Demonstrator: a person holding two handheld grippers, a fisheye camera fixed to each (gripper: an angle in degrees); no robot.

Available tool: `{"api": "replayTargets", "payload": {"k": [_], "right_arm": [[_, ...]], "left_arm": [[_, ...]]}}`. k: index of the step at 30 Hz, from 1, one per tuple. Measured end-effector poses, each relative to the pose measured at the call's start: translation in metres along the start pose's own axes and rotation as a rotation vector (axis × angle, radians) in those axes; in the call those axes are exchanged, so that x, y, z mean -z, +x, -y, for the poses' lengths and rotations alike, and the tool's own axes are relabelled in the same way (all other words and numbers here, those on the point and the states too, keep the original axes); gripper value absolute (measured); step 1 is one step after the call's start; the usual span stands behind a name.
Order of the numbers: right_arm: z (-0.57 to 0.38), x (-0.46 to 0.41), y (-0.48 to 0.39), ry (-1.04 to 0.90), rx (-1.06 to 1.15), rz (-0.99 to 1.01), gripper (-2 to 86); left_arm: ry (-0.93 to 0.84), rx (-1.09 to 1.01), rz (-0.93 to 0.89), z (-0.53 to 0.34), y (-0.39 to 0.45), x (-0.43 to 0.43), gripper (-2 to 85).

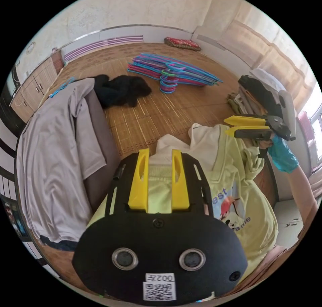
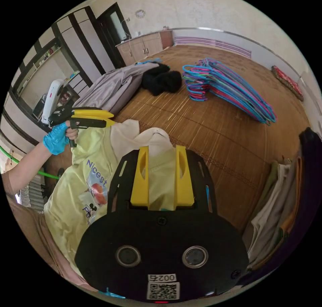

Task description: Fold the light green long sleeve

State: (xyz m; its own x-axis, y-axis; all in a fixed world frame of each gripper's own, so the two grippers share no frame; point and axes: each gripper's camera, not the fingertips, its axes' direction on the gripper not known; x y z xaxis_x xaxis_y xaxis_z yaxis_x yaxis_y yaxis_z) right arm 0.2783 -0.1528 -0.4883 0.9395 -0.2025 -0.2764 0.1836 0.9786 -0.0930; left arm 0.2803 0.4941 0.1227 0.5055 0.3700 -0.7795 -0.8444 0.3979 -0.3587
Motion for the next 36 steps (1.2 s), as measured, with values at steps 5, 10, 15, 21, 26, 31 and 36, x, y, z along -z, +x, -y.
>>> {"api": "replayTargets", "payload": {"k": [5, 10, 15, 21, 26, 31, 36], "right_arm": [[0.043, -0.035, 0.021, -0.154, 0.019, 0.005, 10.6], [0.063, -0.042, 0.035, -0.176, 0.021, 0.043, 8.0], [0.067, -0.028, 0.031, -0.132, 0.051, 0.020, 1.9], [0.038, 0.036, -0.003, 0.082, 0.184, -0.033, 0.3], [-0.022, 0.093, -0.031, 0.215, 0.305, 0.089, 0.2], [-0.069, 0.086, -0.048, 0.062, 0.366, 0.176, 0.7], [-0.082, 0.079, -0.056, -0.060, 0.395, 0.160, 2.9]], "left_arm": [[-0.062, -0.010, 0.000, 0.037, -0.005, -0.027, 5.2], [-0.086, -0.054, -0.015, 0.059, -0.008, -0.037, 2.9], [0.011, -0.076, -0.034, 0.073, -0.009, -0.010, 0.9], [0.175, -0.223, -0.111, 0.054, 0.005, 0.053, 0.0], [0.199, -0.368, -0.226, 0.015, 0.022, 0.084, -0.1], [0.075, -0.455, -0.347, -0.020, 0.043, 0.079, -0.8], [0.001, -0.479, -0.306, -0.038, 0.063, 0.080, -0.9]]}}
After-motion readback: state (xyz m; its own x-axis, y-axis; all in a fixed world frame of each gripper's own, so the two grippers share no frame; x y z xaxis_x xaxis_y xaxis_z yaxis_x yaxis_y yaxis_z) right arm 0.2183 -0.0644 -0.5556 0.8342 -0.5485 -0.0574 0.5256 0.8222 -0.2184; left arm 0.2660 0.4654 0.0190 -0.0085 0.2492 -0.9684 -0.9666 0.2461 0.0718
